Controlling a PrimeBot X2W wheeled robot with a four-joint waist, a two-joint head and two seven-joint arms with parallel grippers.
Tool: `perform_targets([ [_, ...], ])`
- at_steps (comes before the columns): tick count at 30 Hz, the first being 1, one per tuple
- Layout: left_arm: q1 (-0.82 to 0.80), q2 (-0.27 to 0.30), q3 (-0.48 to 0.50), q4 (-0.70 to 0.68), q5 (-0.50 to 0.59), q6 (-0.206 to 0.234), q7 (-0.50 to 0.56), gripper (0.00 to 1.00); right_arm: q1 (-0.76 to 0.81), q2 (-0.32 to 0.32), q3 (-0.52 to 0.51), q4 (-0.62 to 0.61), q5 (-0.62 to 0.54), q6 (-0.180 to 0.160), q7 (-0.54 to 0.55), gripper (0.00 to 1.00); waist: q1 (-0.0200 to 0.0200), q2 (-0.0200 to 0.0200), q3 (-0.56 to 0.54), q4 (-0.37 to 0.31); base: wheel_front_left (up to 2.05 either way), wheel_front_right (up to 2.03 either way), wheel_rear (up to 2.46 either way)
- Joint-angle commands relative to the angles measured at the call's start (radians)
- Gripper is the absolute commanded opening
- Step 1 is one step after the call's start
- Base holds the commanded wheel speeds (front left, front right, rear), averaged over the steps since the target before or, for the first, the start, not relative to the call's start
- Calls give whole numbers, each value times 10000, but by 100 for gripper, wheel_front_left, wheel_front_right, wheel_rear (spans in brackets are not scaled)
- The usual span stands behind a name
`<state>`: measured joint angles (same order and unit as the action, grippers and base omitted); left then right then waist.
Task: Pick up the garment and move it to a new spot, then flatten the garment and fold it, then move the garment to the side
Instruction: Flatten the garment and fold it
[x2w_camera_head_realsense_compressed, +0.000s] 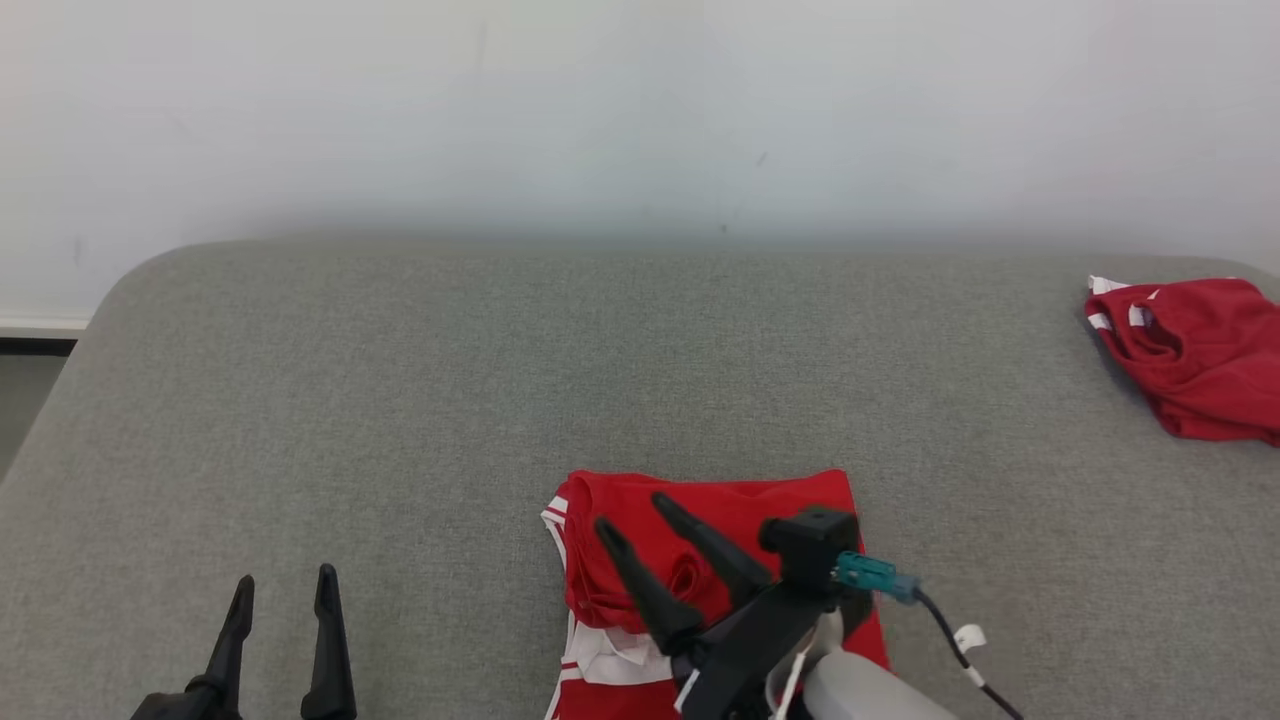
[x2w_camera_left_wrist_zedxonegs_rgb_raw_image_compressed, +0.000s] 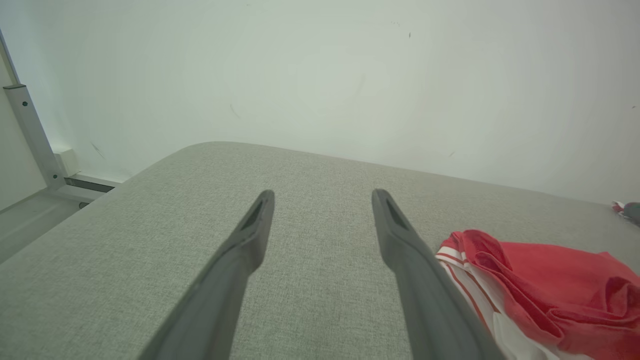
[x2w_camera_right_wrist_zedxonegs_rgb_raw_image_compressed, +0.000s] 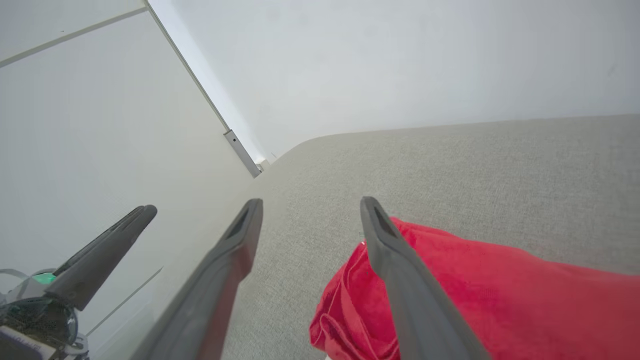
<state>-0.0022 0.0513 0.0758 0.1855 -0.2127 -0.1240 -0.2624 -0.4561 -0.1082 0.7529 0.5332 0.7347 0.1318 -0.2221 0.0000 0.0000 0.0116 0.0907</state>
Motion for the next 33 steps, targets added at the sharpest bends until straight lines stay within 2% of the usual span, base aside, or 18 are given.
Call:
perform_targets([
  [1, 116, -16, 61, -37, 99, -29, -31, 100, 142, -191, -140, -171, -127, -29, -127, 100, 0, 0, -78, -87, 0, 0, 0],
  [9, 386, -16, 190, -128, 194, -55, -31, 100, 918, -1179, -1401, -906, -571, -29, -329, 100, 0, 0, -213, -253, 0, 0, 0],
  [14, 447, -14, 287, -176, 272, -68, -31, 100, 1615, -1550, -2173, -1124, -716, -29, -183, 100, 0, 0, -240, -294, 0, 0, 0],
  [18, 472, -16, 319, -192, 317, -55, -31, 100, 1918, -1484, -2369, -1248, -863, -29, 41, 100, 0, 0, -243, -277, 0, 0, 0],
  [25, 333, -15, 200, -127, 373, -60, -31, 100, 1777, -1131, -2060, -1261, -989, -29, 546, 100, 0, 0, -212, -71, 0, 0, 0],
  [33, 105, -15, -32, -95, 239, -66, -31, 100, 1408, -899, -1655, -615, -1145, -29, 1206, 100, 0, 0, -69, 323, 0, 0, 0],
])
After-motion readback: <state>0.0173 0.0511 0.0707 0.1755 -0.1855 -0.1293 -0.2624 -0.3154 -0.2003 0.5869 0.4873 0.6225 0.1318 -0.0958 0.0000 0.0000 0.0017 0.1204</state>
